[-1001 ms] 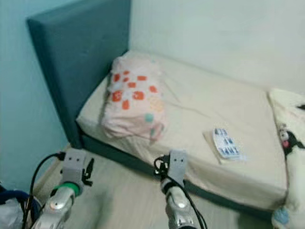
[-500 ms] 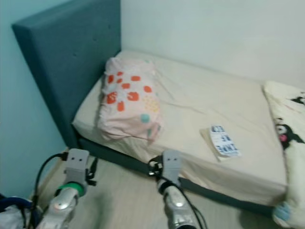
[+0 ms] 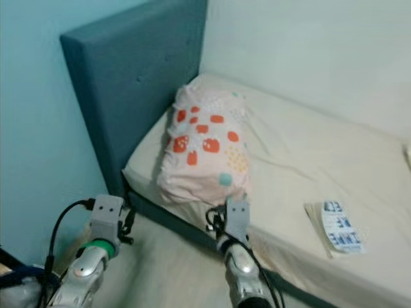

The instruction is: Clean up the room

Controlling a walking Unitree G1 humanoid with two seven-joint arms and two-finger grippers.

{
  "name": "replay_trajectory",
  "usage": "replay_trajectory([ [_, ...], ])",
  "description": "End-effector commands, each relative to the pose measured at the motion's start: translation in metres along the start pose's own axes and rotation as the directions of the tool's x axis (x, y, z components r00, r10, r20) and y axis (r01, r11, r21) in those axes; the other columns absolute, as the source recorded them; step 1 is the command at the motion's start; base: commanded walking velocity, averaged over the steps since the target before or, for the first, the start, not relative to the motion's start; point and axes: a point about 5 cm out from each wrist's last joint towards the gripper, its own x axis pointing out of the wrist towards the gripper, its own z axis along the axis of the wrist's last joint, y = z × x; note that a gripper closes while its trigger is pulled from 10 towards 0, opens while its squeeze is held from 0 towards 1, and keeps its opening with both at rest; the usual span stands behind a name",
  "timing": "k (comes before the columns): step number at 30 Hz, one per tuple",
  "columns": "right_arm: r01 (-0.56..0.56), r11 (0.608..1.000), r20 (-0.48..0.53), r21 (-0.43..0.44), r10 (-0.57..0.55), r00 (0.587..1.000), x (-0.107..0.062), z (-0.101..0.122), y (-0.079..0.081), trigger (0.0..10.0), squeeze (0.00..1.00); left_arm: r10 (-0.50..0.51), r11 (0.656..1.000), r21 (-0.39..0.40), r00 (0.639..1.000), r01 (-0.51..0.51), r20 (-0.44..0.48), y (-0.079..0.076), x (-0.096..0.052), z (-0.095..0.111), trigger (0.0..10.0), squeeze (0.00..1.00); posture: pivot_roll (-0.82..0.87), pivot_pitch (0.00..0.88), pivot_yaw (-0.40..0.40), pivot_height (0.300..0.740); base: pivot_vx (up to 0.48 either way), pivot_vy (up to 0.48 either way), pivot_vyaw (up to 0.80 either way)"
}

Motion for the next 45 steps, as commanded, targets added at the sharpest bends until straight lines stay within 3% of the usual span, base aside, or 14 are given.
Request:
replay_trajectory([
  [1,0.034,0.999,-0.034,0.008,-0.034,0.999,-0.005,-0.009,-0.009,10.0,0.00,-0.016,1.000,-0.015,0.999,0.015,-0.030,-0.005,-0.002,-0.007,10.0,0.00,0.03,0.022,0.006,0.740,0.285,0.000,0.00],
  [23,0.060,0.998,-0.029,0.029,-0.059,0.998,-0.006,-0.009,-0.012,10.0,0.00,-0.033,0.999,-0.012,0.999,0.033,-0.026,-0.006,0.000,-0.004,10.0,0.00,0.03,0.026,0.016,0.740,0.283,0.000,0.00],
  [32,0.100,0.995,-0.025,0.029,-0.099,0.995,-0.007,-0.008,-0.018,10.0,0.00,-0.035,0.999,-0.006,0.999,0.035,-0.028,-0.006,0.001,-0.004,10.0,0.00,0.03,0.026,0.018,0.740,0.267,0.000,-0.69],
  [45,0.131,0.991,-0.018,0.020,-0.130,0.991,-0.008,-0.008,-0.024,10.0,0.00,-0.072,0.997,0.020,0.995,0.074,-0.064,-0.014,-0.002,-0.012,10.0,0.00,0.03,0.032,0.019,0.740,0.000,0.000,0.00],
])
